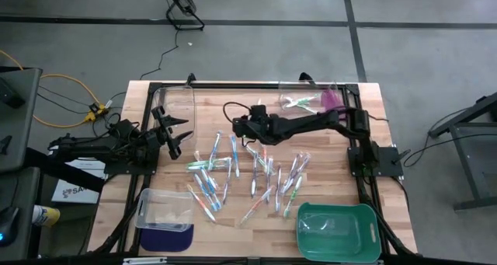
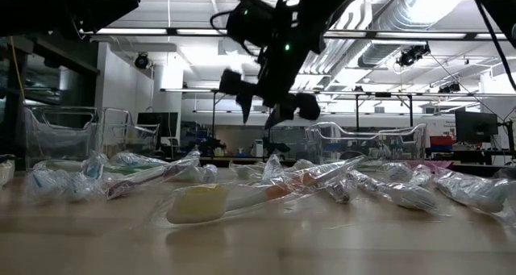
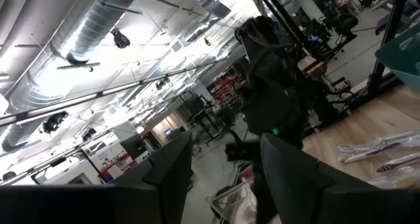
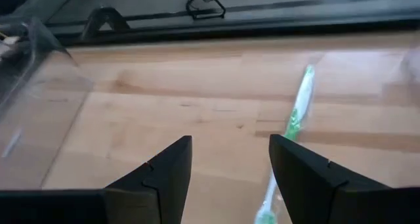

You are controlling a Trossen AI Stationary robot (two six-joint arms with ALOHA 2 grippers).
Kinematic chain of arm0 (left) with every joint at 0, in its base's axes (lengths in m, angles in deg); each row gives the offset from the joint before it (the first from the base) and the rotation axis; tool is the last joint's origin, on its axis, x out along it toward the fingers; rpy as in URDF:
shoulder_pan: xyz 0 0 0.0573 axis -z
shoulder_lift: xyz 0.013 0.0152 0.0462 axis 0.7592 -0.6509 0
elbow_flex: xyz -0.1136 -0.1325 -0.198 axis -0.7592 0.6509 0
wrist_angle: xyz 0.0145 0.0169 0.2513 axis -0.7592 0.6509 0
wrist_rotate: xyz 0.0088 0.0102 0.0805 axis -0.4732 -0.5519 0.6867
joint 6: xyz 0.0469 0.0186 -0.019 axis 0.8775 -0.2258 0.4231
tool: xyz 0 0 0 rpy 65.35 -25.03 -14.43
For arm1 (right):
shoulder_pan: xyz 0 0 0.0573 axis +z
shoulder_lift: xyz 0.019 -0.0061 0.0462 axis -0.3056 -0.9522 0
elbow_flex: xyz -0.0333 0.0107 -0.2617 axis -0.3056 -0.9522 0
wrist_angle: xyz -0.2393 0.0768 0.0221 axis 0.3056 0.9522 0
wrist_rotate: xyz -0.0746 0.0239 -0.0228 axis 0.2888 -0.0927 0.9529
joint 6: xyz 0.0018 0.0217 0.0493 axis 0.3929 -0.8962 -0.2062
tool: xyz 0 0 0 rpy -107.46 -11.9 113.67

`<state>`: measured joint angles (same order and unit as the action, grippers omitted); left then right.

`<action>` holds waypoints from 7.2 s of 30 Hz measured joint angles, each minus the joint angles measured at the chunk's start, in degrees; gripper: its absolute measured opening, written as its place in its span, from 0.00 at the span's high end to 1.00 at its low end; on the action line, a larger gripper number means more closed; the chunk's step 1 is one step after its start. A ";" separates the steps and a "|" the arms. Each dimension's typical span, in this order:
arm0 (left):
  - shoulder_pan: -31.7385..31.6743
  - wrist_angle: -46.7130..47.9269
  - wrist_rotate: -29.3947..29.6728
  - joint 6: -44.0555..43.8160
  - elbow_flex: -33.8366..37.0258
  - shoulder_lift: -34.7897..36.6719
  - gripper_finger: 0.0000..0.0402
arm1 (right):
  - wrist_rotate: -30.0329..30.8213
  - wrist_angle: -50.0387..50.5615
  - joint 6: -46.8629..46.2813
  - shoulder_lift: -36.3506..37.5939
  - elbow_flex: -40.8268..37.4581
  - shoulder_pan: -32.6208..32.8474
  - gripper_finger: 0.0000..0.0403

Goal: Pick & Place Toothbrushes
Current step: Put the green toothbrush into the top right transparent bin

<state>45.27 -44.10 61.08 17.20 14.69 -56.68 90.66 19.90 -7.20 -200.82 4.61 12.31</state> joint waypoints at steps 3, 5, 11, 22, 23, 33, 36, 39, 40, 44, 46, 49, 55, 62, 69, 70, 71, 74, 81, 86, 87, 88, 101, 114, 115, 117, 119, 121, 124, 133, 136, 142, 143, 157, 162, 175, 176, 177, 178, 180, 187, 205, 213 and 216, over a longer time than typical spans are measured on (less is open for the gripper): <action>0.00 0.01 0.00 -0.02 0.00 0.01 0.56 | -0.64 -0.54 -0.28 -2.06 -0.04 -0.37 0.51; 0.02 0.01 0.00 -0.02 0.00 0.01 0.56 | -2.30 -0.18 -0.98 -2.38 -0.07 -0.90 0.51; 0.00 0.01 0.00 -0.02 0.00 0.01 0.56 | -4.18 -1.30 -1.95 -4.59 -0.07 -1.85 0.51; 0.00 0.03 0.01 -0.09 0.00 0.01 0.56 | -4.96 0.09 -5.18 -6.82 0.05 -2.95 0.51; 0.00 0.04 0.02 -0.09 0.00 0.01 0.56 | -5.08 0.61 -5.37 -7.02 -0.01 -2.98 0.51; 0.00 0.04 0.33 -0.11 0.00 0.01 0.56 | -4.51 1.10 -5.33 -7.75 -0.04 -2.92 0.51; 0.00 0.04 0.35 -0.11 0.00 0.01 0.56 | -4.47 1.08 -4.55 -7.75 -0.04 -2.92 0.51; 0.00 0.04 0.39 -0.11 0.00 0.01 0.56 | -4.47 0.59 -2.31 -7.54 -0.04 -2.92 0.51; 0.00 0.06 0.39 -0.11 0.00 0.01 0.56 | -4.49 0.74 -2.08 -7.30 -0.04 -2.92 0.51; 0.00 0.06 0.50 -0.11 0.00 0.01 0.56 | -4.14 0.38 -0.74 -6.17 -0.04 -2.62 0.51; 0.00 0.06 0.50 -0.11 0.00 0.01 0.56 | -2.85 0.43 -0.62 -6.05 -0.02 -2.29 0.51; 0.00 0.08 0.50 -0.11 0.00 0.01 0.56 | -1.60 1.63 -0.28 -6.05 -0.02 -1.95 0.51; 0.00 0.08 0.48 -0.13 0.00 0.01 0.56 | -0.54 5.46 -3.03 -6.05 -0.02 -2.12 0.51; 0.02 0.08 0.47 -0.13 0.00 0.01 0.56 | -1.41 3.35 -2.74 -7.41 -0.02 -2.15 0.51; 0.00 0.08 0.46 -0.13 0.00 0.01 0.56 | -3.06 2.87 -2.69 -8.67 -0.02 -2.85 0.51; 0.00 0.08 0.46 -0.13 0.00 0.01 0.56 | -2.86 2.95 -2.59 -8.67 -0.02 -2.87 0.51; 0.00 0.08 0.46 -0.13 0.00 0.01 0.56 | -2.77 2.95 -2.23 -8.67 -0.02 -2.88 0.51; 0.00 0.08 0.46 -0.13 0.00 0.01 0.56 | -3.17 2.81 -1.41 -8.67 -0.02 -2.96 0.52; 0.00 0.08 0.44 -0.13 0.00 0.01 0.56 | -3.99 2.82 -1.04 -8.67 -0.02 -3.18 0.72; 0.00 0.08 0.44 -0.13 0.00 0.01 0.56 | -4.01 2.79 -0.61 -8.67 -0.02 -3.18 0.93; 0.00 0.08 0.44 -0.13 0.00 0.01 0.56 | -4.00 2.56 -0.07 -8.67 -0.02 -3.18 0.96; 0.00 0.08 0.44 -0.13 0.00 0.01 0.56 | -3.94 2.07 1.06 -8.67 -0.02 -3.18 0.97; 0.01 0.12 0.42 -0.13 0.00 0.01 0.56 | -3.74 0.55 10.23 -5.84 -0.04 -2.41 0.99; 0.00 0.22 0.39 -0.13 0.00 0.01 0.56 | -1.19 11.13 27.55 7.85 -0.02 -1.82 0.99; 0.00 0.23 0.39 -0.13 0.00 0.01 0.56 | -1.35 13.17 28.84 9.04 -0.02 -2.15 0.99; 0.00 0.25 0.39 -0.13 0.00 0.01 0.56 | -1.52 16.92 30.84 10.98 -0.04 -2.71 0.99; 0.00 0.26 0.39 -0.13 0.00 0.01 0.56 | -1.54 21.85 31.93 13.33 -0.03 -3.59 0.99; 0.01 0.28 0.41 -0.13 0.00 0.01 0.56 | -1.34 26.54 32.42 15.26 -0.04 -4.39 0.99; 0.00 0.25 0.40 -0.13 0.00 0.01 0.56 | -1.52 34.33 33.12 18.79 -0.04 -5.74 0.99; 0.00 0.23 0.41 -0.13 0.00 0.01 0.56 | -3.06 51.28 48.94 24.91 -0.02 -9.81 0.99; 0.00 0.23 0.41 -0.13 0.00 0.01 0.56 | -4.92 54.27 57.92 24.97 -0.02 -11.61 0.99; 0.00 0.23 0.42 -0.13 0.00 0.01 0.56 | -7.94 54.05 74.73 24.95 -0.02 -15.67 0.99; 0.00 0.23 0.42 -0.13 0.00 0.01 0.56 | -7.99 54.19 75.96 24.95 -0.03 -16.40 0.99; 0.00 0.23 0.42 -0.13 0.00 0.01 0.56 | -15.42 54.45 88.41 24.93 -0.02 -25.29 0.99; 0.00 0.25 0.42 -0.13 0.00 0.01 0.56 | -15.40 53.82 90.84 24.90 -0.03 -27.51 0.99; 0.00 0.25 0.42 -0.13 0.00 0.01 0.56 | -15.56 50.85 93.88 24.90 -0.02 -32.22 0.90; 0.00 0.24 0.42 -0.13 0.00 0.01 0.56 | -16.04 50.51 93.89 24.90 -0.04 -32.25 0.89; 0.01 0.25 0.42 -0.13 0.00 0.01 0.56 | -16.77 50.30 94.04 24.90 -0.04 -32.25 0.87; 0.01 0.23 0.42 -0.13 0.00 0.01 0.56 | -17.49 50.08 94.54 24.90 -0.02 -32.23 0.85; 0.00 0.25 0.42 -0.13 0.00 0.01 0.56 | -18.72 49.80 95.94 24.89 -0.04 -32.20 0.82; 0.00 0.28 0.42 -0.13 0.00 0.01 0.56 | -15.91 49.27 96.55 24.86 -0.02 -31.65 0.71; 0.00 0.47 1.40 -0.13 0.00 0.01 0.56 | -24.55 49.27 52.88 24.86 -0.03 -21.31 0.66; 0.00 0.50 1.42 -0.13 0.00 0.01 0.56 | -31.64 42.82 41.81 24.86 -0.04 -13.62 0.66; 0.00 0.54 1.42 -0.13 0.00 0.01 0.56 | -31.68 38.78 41.33 24.86 -0.02 -10.02 0.66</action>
<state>45.27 -43.56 62.50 17.07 14.69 -56.67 58.97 58.68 34.13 -175.96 4.59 2.29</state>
